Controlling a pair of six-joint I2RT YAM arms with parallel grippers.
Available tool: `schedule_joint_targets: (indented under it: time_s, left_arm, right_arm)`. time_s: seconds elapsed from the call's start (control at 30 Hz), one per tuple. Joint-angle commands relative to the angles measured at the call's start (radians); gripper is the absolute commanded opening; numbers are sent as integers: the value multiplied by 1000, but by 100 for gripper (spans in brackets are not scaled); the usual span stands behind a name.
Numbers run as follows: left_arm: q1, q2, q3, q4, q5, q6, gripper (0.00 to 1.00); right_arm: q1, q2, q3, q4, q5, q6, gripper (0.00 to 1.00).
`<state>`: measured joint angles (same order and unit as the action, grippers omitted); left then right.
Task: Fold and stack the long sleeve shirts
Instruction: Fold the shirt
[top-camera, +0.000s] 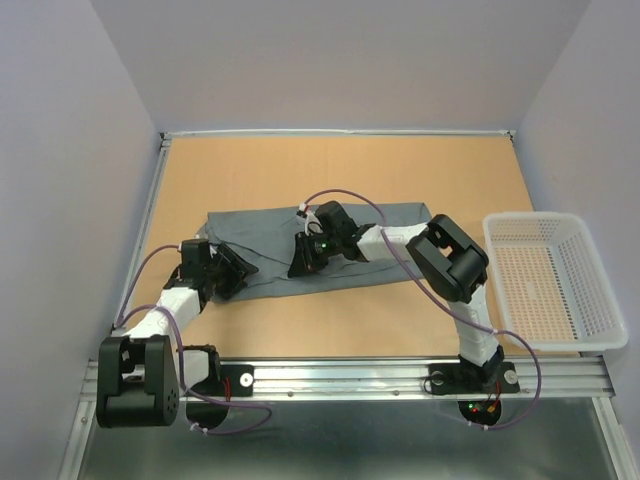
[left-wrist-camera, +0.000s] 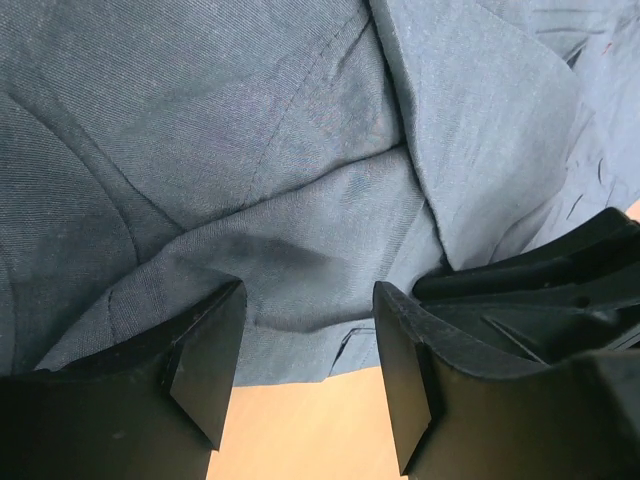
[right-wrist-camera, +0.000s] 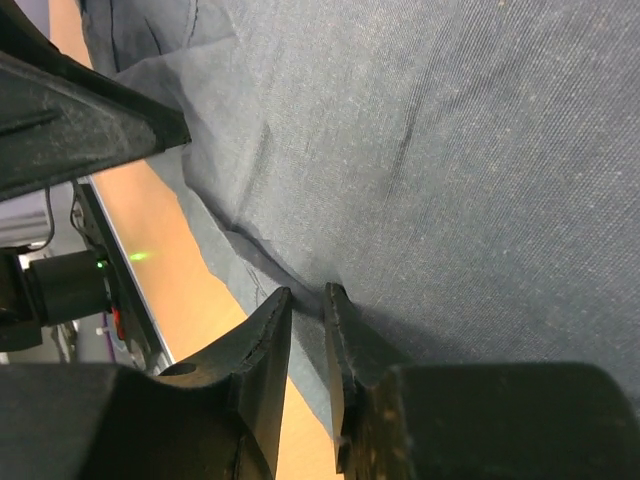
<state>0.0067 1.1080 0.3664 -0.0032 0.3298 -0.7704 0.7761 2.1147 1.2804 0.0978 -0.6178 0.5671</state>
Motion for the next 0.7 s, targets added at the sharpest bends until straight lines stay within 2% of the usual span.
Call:
schedule_joint_targets:
  time_s: [0.0,0.1,0.3,0.67]
  left_arm:
    - [-4,-32,-46,-9,-84,-36,65]
    - [-2,-107,-50,-76,-161,-70,65]
    - [12,-174,-27,-167,-230,-109,61]
    - [16,-154,-47,-146,-215,-109,61]
  right_arm:
    - [12,-39,-65,14,18,-78,25]
    - [8,-82,-169,5,62,-104,22]
    - [-6,-117,-217,-15,96,-121,20]
    - [2,-122,12,-38,-51,-38,20]
